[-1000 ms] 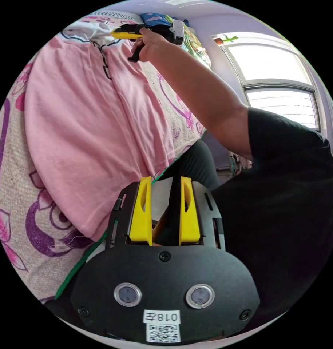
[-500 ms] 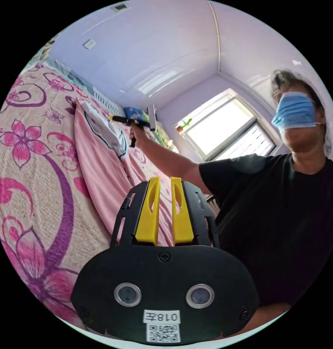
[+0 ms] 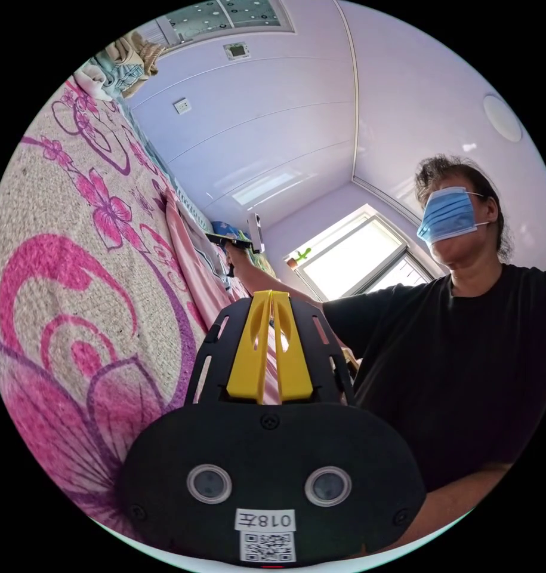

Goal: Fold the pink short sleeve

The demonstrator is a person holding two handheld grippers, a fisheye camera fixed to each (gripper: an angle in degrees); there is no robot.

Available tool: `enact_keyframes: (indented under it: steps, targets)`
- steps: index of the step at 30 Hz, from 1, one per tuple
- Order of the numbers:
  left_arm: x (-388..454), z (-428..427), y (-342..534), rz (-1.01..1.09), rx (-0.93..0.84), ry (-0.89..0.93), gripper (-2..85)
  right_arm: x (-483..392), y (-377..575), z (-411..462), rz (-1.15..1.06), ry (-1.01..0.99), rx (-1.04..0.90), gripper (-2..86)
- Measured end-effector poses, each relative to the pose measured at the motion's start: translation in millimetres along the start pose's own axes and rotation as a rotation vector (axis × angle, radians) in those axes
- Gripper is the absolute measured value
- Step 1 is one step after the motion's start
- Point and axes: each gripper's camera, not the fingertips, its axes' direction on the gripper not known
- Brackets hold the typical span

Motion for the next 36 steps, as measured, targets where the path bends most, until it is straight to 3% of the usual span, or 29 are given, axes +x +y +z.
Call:
enact_keyframes:
  steps: [7, 11, 17, 20, 28, 36]
  targets:
    - [-5.7, 1.2, 24.5, 0.013, 0.006, -0.005, -1.0, -18.7, 30.0, -75.3, 0.079, 0.302, 0.206, 0.4]
    - [-7.3, 2.8, 29.4, 0.015, -0.001, -0.013, -1.0, -6.3, 43.6, -84.9, 0.154, 0.386, 0.220, 0.6]
    - [-3.7, 0.7, 25.1, 0.011, -0.003, -0.021, -1.0, 36.7, 50.1, -38.3, 0.293, 0.251, 0.000, 2.0]
    - [0.3, -1.6, 18.3, 0.009, -0.004, -0.023, -1.0, 64.2, 55.9, -14.4, 0.394, 0.049, -0.131, 4.5]
    - [20.0, -11.4, -13.8, 0.009, -0.002, -0.024, -1.0, 141.6, 121.3, -65.4, 0.726, -0.168, 0.059, 7.4]
    - [51.6, -23.2, -64.4, 0.004, -0.005, -0.034, -1.0, 127.2, 144.7, -98.6, 0.540, -0.225, 0.148, 6.4]
